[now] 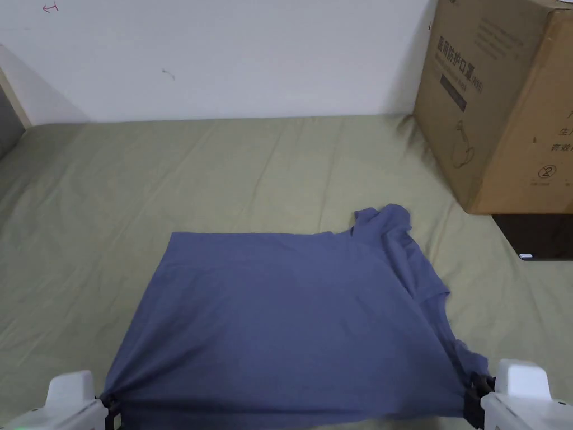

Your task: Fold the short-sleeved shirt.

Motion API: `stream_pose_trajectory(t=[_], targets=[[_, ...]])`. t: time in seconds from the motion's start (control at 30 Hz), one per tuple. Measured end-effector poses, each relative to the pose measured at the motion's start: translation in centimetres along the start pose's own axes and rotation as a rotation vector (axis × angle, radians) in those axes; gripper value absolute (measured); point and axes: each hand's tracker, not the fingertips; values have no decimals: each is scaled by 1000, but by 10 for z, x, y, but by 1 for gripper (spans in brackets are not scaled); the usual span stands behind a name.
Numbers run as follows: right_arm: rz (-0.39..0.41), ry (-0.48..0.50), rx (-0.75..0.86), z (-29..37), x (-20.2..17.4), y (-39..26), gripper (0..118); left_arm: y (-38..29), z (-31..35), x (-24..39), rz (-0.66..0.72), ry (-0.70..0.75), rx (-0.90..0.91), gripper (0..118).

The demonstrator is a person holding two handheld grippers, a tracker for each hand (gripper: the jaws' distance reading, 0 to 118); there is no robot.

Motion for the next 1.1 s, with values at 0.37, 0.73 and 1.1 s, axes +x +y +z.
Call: stream_pose_trajectory(t=[0.37,0.73,1.1], targets=[[-92,-10,-259,-59,10,-40,4,-27,-33,8,-13,67,-170,2],[-73,19,158,24,11,71,100,52,47,33,67,-62,104,115],[87,-46,610,116,-26,127,97,104,124,77,-2,-75,612,83]])
